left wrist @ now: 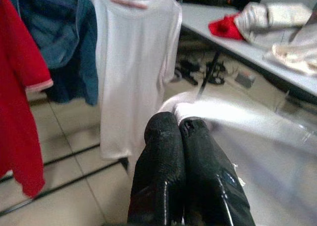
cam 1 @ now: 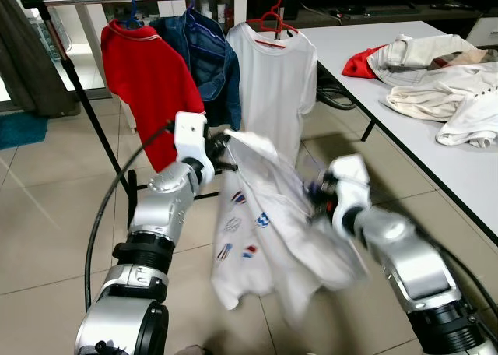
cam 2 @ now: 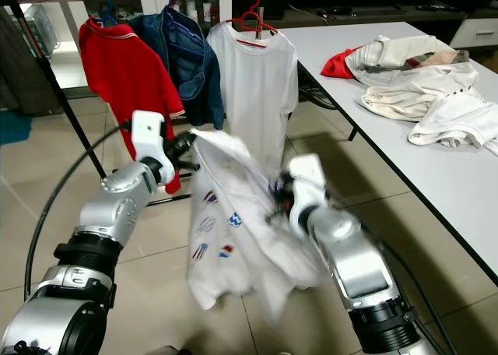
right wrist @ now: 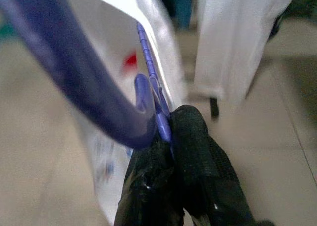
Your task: Hang hanger
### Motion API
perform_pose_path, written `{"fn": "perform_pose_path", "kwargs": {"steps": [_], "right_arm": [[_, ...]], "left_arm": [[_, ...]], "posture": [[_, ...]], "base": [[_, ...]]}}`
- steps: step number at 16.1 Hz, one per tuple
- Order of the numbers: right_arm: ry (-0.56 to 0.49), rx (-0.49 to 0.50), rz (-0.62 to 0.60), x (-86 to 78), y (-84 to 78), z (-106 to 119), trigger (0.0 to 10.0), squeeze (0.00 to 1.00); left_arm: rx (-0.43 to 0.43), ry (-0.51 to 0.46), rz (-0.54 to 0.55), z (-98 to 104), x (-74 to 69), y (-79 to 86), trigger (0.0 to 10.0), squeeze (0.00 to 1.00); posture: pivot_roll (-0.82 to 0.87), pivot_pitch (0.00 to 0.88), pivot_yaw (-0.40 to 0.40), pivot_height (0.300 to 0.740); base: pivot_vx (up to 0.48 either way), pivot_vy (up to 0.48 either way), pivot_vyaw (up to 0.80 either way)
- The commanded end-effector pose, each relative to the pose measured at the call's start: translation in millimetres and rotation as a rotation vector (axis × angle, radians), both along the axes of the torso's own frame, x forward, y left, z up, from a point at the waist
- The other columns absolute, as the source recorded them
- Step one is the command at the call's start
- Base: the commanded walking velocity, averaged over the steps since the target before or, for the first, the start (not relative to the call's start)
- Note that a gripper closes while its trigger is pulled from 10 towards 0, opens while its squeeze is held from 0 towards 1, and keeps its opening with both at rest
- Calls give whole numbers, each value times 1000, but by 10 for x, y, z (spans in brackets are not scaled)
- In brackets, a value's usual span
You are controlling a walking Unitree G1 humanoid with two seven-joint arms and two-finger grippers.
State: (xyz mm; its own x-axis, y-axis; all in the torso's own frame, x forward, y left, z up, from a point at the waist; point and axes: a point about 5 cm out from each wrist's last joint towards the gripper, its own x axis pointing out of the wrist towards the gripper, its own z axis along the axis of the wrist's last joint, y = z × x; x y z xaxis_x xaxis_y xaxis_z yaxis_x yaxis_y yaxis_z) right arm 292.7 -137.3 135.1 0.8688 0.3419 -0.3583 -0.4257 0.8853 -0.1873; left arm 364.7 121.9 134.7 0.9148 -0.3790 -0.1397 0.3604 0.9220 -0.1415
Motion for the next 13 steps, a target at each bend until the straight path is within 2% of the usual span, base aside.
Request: {"fn": "perform_pose_path", "kwargs": {"steps": [1, 3, 6, 8, 10, 11, 13], "right_arm": [[-48, 36, -69, 25, -45, 139, 10000, 0], [-85, 111, -82, 15, 94, 207, 10000, 0], [-104, 41, -260, 137, 44, 151, 10000, 0], [-135, 60, -317, 243, 56, 169, 10000, 0], [-151, 136, -256, 319, 175, 206, 10000, 0], [-112, 173, -123, 339, 352, 170, 10000, 0], [-103, 167, -66, 333, 422, 148, 10000, 0]], "left_arm": [[17, 1, -30, -9, -10, -51, 0, 0], [24, 12, -59, -50, -45, -112, 0, 0], [11, 15, -124, -65, -99, -228, 0, 0], [-29, 14, -205, -41, -155, -349, 0, 0], [-53, 5, -276, -14, -208, -469, 0, 0], [-63, -15, -286, 25, -211, -541, 0, 0], [-65, -29, -286, 64, -198, -564, 0, 0]], "posture": [[-134, 7, -14, 740], [-131, 6, -12, 740], [-128, 1, -7, 740], [-125, 0, -8, 740], [-125, 0, -4, 740], [-124, 0, -4, 740], [-121, 0, -6, 740]], "base": [[0, 0, 0], [0, 0, 0], [0, 0, 0], [0, 0, 0], [0, 0, 0], [0, 0, 0], [0, 0, 0]]}}
